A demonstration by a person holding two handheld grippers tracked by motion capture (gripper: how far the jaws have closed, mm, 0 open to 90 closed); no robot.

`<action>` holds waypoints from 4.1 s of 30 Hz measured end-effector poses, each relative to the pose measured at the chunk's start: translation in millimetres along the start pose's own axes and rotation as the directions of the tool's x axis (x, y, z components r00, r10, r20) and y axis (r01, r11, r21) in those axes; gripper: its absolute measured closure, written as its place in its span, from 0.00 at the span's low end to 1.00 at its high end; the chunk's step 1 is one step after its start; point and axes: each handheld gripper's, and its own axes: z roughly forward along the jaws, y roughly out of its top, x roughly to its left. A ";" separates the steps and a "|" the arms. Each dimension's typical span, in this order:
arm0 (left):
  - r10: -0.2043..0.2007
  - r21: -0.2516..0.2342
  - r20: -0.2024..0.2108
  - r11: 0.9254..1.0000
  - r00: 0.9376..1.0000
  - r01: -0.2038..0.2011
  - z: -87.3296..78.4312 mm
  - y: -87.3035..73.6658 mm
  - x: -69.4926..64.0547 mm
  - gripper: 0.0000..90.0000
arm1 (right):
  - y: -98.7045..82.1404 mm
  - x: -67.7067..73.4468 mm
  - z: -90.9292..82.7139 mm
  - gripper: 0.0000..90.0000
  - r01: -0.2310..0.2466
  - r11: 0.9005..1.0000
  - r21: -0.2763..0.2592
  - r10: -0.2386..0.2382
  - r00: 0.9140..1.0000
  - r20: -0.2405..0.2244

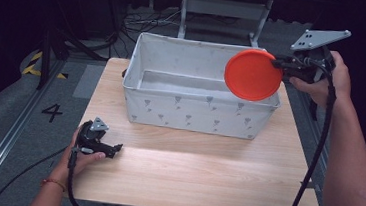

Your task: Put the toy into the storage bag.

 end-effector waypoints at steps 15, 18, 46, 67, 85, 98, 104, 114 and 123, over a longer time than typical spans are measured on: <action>-0.003 0.001 0.007 1.000 1.000 0.003 0.2 0.0 0.0 0.00 | -14.0 -14.1 42.6 0.92 -0.011 0.996 0.088 0.013 1.000 -0.024; 0.002 -0.001 0.009 1.000 1.000 -0.002 0.5 0.2 0.5 0.00 | -17.3 -11.6 50.7 0.92 0.001 0.994 0.106 0.003 0.999 -0.038; 0.009 0.008 0.009 1.000 1.000 -0.009 0.2 1.0 1.0 0.00 | -44.4 28.2 118.6 0.92 0.237 0.909 0.343 -0.123 0.939 -0.321; 0.007 0.006 0.008 1.000 1.000 -0.007 0.2 0.9 0.7 0.01 | -49.4 31.4 119.7 0.91 0.299 0.857 0.420 -0.118 0.907 -0.405; 0.007 0.004 0.008 1.000 1.000 -0.007 0.3 0.8 0.7 0.01 | -51.1 21.6 93.7 0.59 0.121 0.945 0.304 -0.048 0.970 -0.237; 0.006 0.002 0.005 1.000 1.000 -0.006 0.4 0.7 0.4 0.01 | -57.5 27.0 55.1 0.38 -0.125 0.986 0.111 0.138 0.984 -0.113; 0.006 0.002 0.005 1.000 1.000 -0.006 0.4 0.7 0.4 0.01 | -62.6 38.6 32.1 0.31 -0.191 0.981 0.029 0.193 0.979 -0.060; 0.001 0.002 0.006 1.000 1.000 -0.001 0.5 0.5 0.1 0.01 | -82.2 59.0 4.6 0.36 -0.185 0.982 -0.050 0.186 0.982 0.016; -0.001 0.002 0.006 1.000 1.000 0.001 0.5 0.5 0.0 0.01 | -105.8 69.6 -10.9 0.33 -0.184 0.982 -0.050 0.186 0.982 0.037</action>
